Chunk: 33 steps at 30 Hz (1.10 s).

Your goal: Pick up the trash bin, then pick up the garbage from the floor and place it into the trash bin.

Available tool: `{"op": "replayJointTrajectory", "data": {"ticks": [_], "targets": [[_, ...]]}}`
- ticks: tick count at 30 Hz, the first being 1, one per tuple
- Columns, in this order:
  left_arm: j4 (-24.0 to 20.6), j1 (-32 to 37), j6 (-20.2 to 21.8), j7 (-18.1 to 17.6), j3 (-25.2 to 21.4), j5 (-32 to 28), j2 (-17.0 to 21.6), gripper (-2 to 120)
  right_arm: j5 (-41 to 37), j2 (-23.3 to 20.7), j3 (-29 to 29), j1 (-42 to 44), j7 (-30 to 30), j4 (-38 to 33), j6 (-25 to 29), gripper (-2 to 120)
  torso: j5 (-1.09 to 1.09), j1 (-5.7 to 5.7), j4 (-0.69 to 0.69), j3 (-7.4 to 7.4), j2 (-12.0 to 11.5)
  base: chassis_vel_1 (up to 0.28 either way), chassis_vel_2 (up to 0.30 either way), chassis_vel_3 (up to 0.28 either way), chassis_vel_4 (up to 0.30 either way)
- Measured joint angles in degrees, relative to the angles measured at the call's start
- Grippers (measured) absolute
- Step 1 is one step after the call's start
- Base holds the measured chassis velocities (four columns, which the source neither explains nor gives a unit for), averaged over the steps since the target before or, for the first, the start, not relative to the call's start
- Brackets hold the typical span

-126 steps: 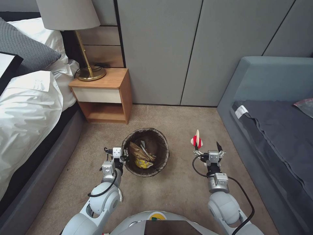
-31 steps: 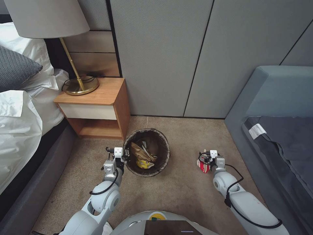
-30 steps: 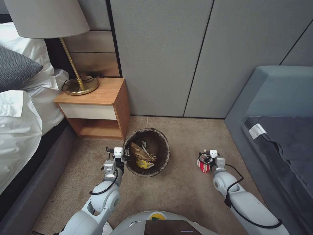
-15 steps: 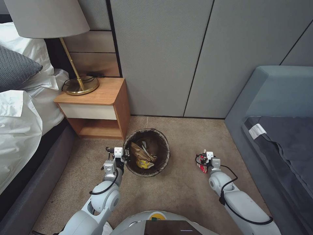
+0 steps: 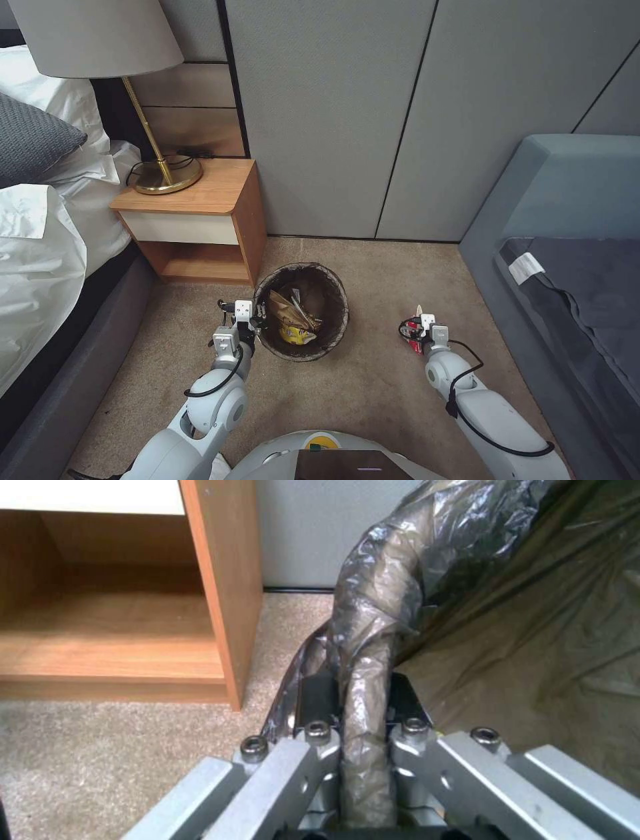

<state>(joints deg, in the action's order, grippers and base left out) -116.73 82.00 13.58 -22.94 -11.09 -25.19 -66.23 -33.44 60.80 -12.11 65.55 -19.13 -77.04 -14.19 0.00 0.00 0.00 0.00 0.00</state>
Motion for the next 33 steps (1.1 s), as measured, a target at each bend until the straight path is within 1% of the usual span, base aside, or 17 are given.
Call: {"op": "replayJointTrajectory", "data": {"ticks": [15, 26, 33], "targets": [[0.0, -0.08, -0.02, 0.0, 0.15, 0.0, -0.02, 2, -0.5, -0.09, 0.0, -0.16, -0.16, 0.45, -0.87, 100, 0.0, 0.0, 0.0, 0.0, 0.0, 0.0, 0.0, 0.0, 0.0], [0.0, -0.07, -0.04, 0.01, 0.22, 0.0, -0.01, 2, -1.31, 0.62, 0.2, -0.55, -0.8, 0.91, -3.07, 100, 0.01, 0.0, 0.0, 0.0, 0.0, 0.0, 0.0, 0.0, 0.0], [-0.02, -0.17, -0.06, 0.02, 0.36, 0.0, 0.06, 2, -3.29, 0.83, 0.61, -1.99, -1.1, 2.57, -5.65, 100, 0.0, 0.0, 0.0, 0.0, 0.0, 0.0, 0.0, 0.0, 0.0]]}}
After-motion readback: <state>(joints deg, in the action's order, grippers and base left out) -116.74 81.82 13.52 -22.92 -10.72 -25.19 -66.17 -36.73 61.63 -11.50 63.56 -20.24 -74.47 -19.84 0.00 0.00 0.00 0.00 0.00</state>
